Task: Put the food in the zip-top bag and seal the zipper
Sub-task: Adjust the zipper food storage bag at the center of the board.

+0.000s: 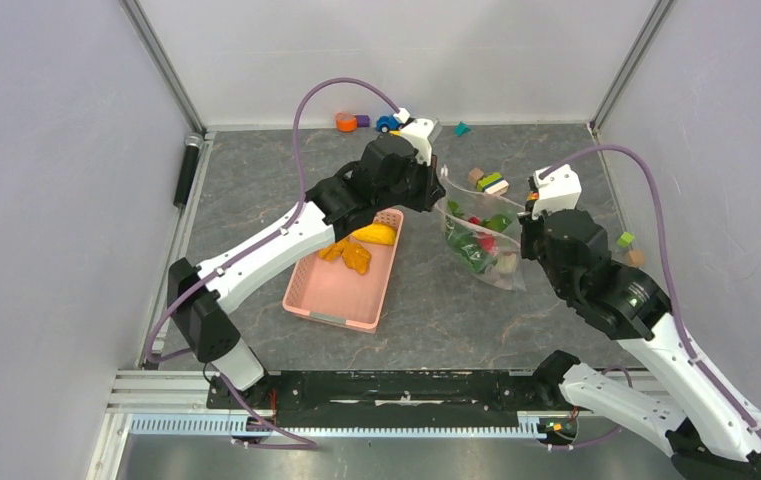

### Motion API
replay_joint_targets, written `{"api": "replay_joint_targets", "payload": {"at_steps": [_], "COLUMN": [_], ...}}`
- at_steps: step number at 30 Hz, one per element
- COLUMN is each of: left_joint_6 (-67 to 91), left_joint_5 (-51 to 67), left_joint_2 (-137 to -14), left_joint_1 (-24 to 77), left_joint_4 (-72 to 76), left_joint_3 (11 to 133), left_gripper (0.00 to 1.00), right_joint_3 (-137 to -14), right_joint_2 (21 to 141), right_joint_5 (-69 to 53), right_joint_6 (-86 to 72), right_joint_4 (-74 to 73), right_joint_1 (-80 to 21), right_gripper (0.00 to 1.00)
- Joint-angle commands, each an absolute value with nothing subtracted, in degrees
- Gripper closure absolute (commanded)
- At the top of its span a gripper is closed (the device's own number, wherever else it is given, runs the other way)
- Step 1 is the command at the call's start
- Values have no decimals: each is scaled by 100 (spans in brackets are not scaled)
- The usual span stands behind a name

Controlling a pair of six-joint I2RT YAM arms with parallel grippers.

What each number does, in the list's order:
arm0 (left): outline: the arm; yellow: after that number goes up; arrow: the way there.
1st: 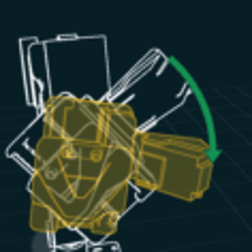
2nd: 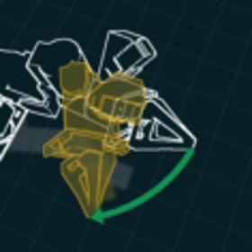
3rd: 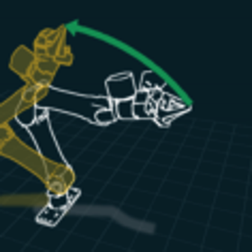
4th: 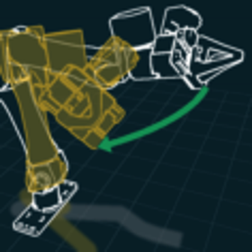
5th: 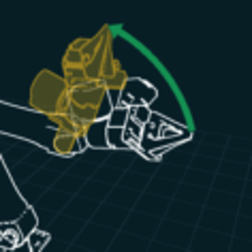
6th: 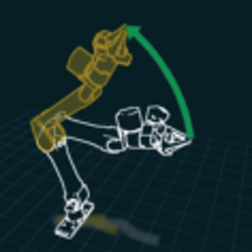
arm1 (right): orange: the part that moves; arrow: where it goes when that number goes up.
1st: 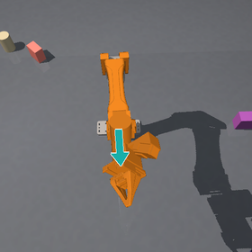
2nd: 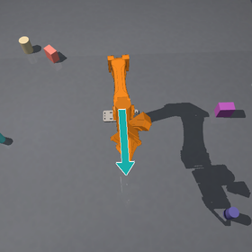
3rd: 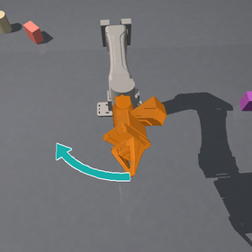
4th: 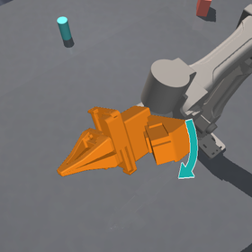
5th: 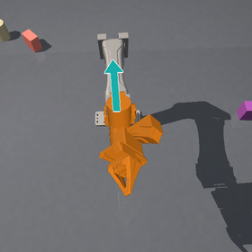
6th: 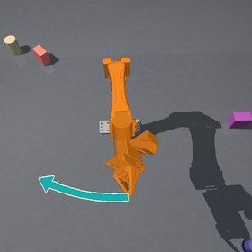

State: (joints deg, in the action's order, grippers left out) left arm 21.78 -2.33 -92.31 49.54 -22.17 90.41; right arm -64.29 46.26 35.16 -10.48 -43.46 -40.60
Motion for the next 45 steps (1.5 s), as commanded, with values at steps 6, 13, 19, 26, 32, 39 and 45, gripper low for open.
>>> {"api": "replay_joint_targets", "payload": {"at_steps": [6,13,19,26,32,39,45], "left_joint_6": [2402,2755,2816,2809,2848,3144,3441], "left_joint_5": [-51,436,554,23,-652,-1702,-2181], "left_joint_2": [-9123,-9303,-9216,-8690,-8050,-7463,-7090], "left_joint_1": [4878,4869,4869,4869,4867,4859,4839], "left_joint_4": [-1651,-1544,-1368,-1427,-1606,-1731,-2279], "left_joint_3": [9308,8589,8238,7680,7204,6735,6441], "left_gripper": [97,90,89,26,0,0,0], "right_joint_3": [-6442,-5603,-5194,-5023,-4805,-4748,-4661], "right_joint_2": [4211,4441,4805,4518,4384,4397,4237], "right_joint_5": [3067,2487,1861,2077,1876,1558,1420], "right_joint_6": [-747,-770,-787,-815,-738,-579,-518], "right_joint_4": [-3418,-2750,-2112,-1909,-1767,-1777,-1729], "right_joint_1": [-4023,-4019,-4019,-4016,-4020,-4019,-4015], "right_gripper": [100,100,100,100,100,100,100]}}
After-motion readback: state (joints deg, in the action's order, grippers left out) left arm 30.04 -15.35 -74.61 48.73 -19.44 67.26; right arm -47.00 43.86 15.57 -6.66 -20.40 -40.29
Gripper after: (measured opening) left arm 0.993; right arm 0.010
